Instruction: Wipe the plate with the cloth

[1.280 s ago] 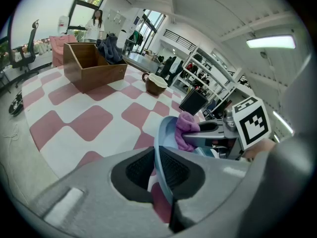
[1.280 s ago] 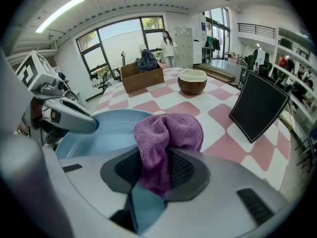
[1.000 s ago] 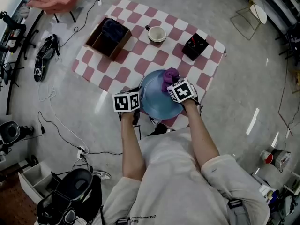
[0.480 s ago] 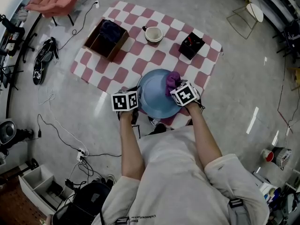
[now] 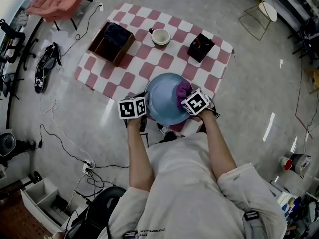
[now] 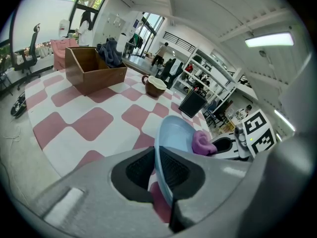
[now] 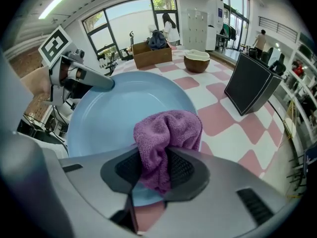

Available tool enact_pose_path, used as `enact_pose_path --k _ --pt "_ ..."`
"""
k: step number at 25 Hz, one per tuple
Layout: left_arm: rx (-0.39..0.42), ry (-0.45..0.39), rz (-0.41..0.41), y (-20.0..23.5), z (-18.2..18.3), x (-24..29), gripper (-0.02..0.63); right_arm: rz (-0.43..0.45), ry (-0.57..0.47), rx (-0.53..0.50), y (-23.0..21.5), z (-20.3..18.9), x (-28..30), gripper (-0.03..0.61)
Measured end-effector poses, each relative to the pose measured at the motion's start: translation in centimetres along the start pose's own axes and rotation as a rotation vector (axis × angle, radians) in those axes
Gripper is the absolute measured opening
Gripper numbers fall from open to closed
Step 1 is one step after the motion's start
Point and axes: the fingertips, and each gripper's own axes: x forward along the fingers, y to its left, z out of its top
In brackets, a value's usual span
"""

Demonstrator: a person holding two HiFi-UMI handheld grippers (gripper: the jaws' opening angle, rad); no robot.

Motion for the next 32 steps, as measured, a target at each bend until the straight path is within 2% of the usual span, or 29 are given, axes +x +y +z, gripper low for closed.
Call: enact_pose_path --k 8,13,20,32 --pt "0.002 -0.010 0.022 0.2 -0.2 -0.2 0.029 0.072 0.069 -0.040 1.9 -1.5 -0.4 0.129" --pt "0.009 -0.010 0.022 0.0 -0.5 -0.4 0.029 0.163 0.100 -0.061 4.0 -2.6 -0.6 0.129" --pt "0.002 -0.015 0.026 0.2 -0.9 -0.5 0.029 0.242 0.117 -0.070 6.2 -3.0 -0.8 0.129" --pt "-0.004 -0.010 0.009 0.3 -1.2 -0.5 0.029 0.311 0.082 -0.197 10.1 -2.6 -0.4 0.127"
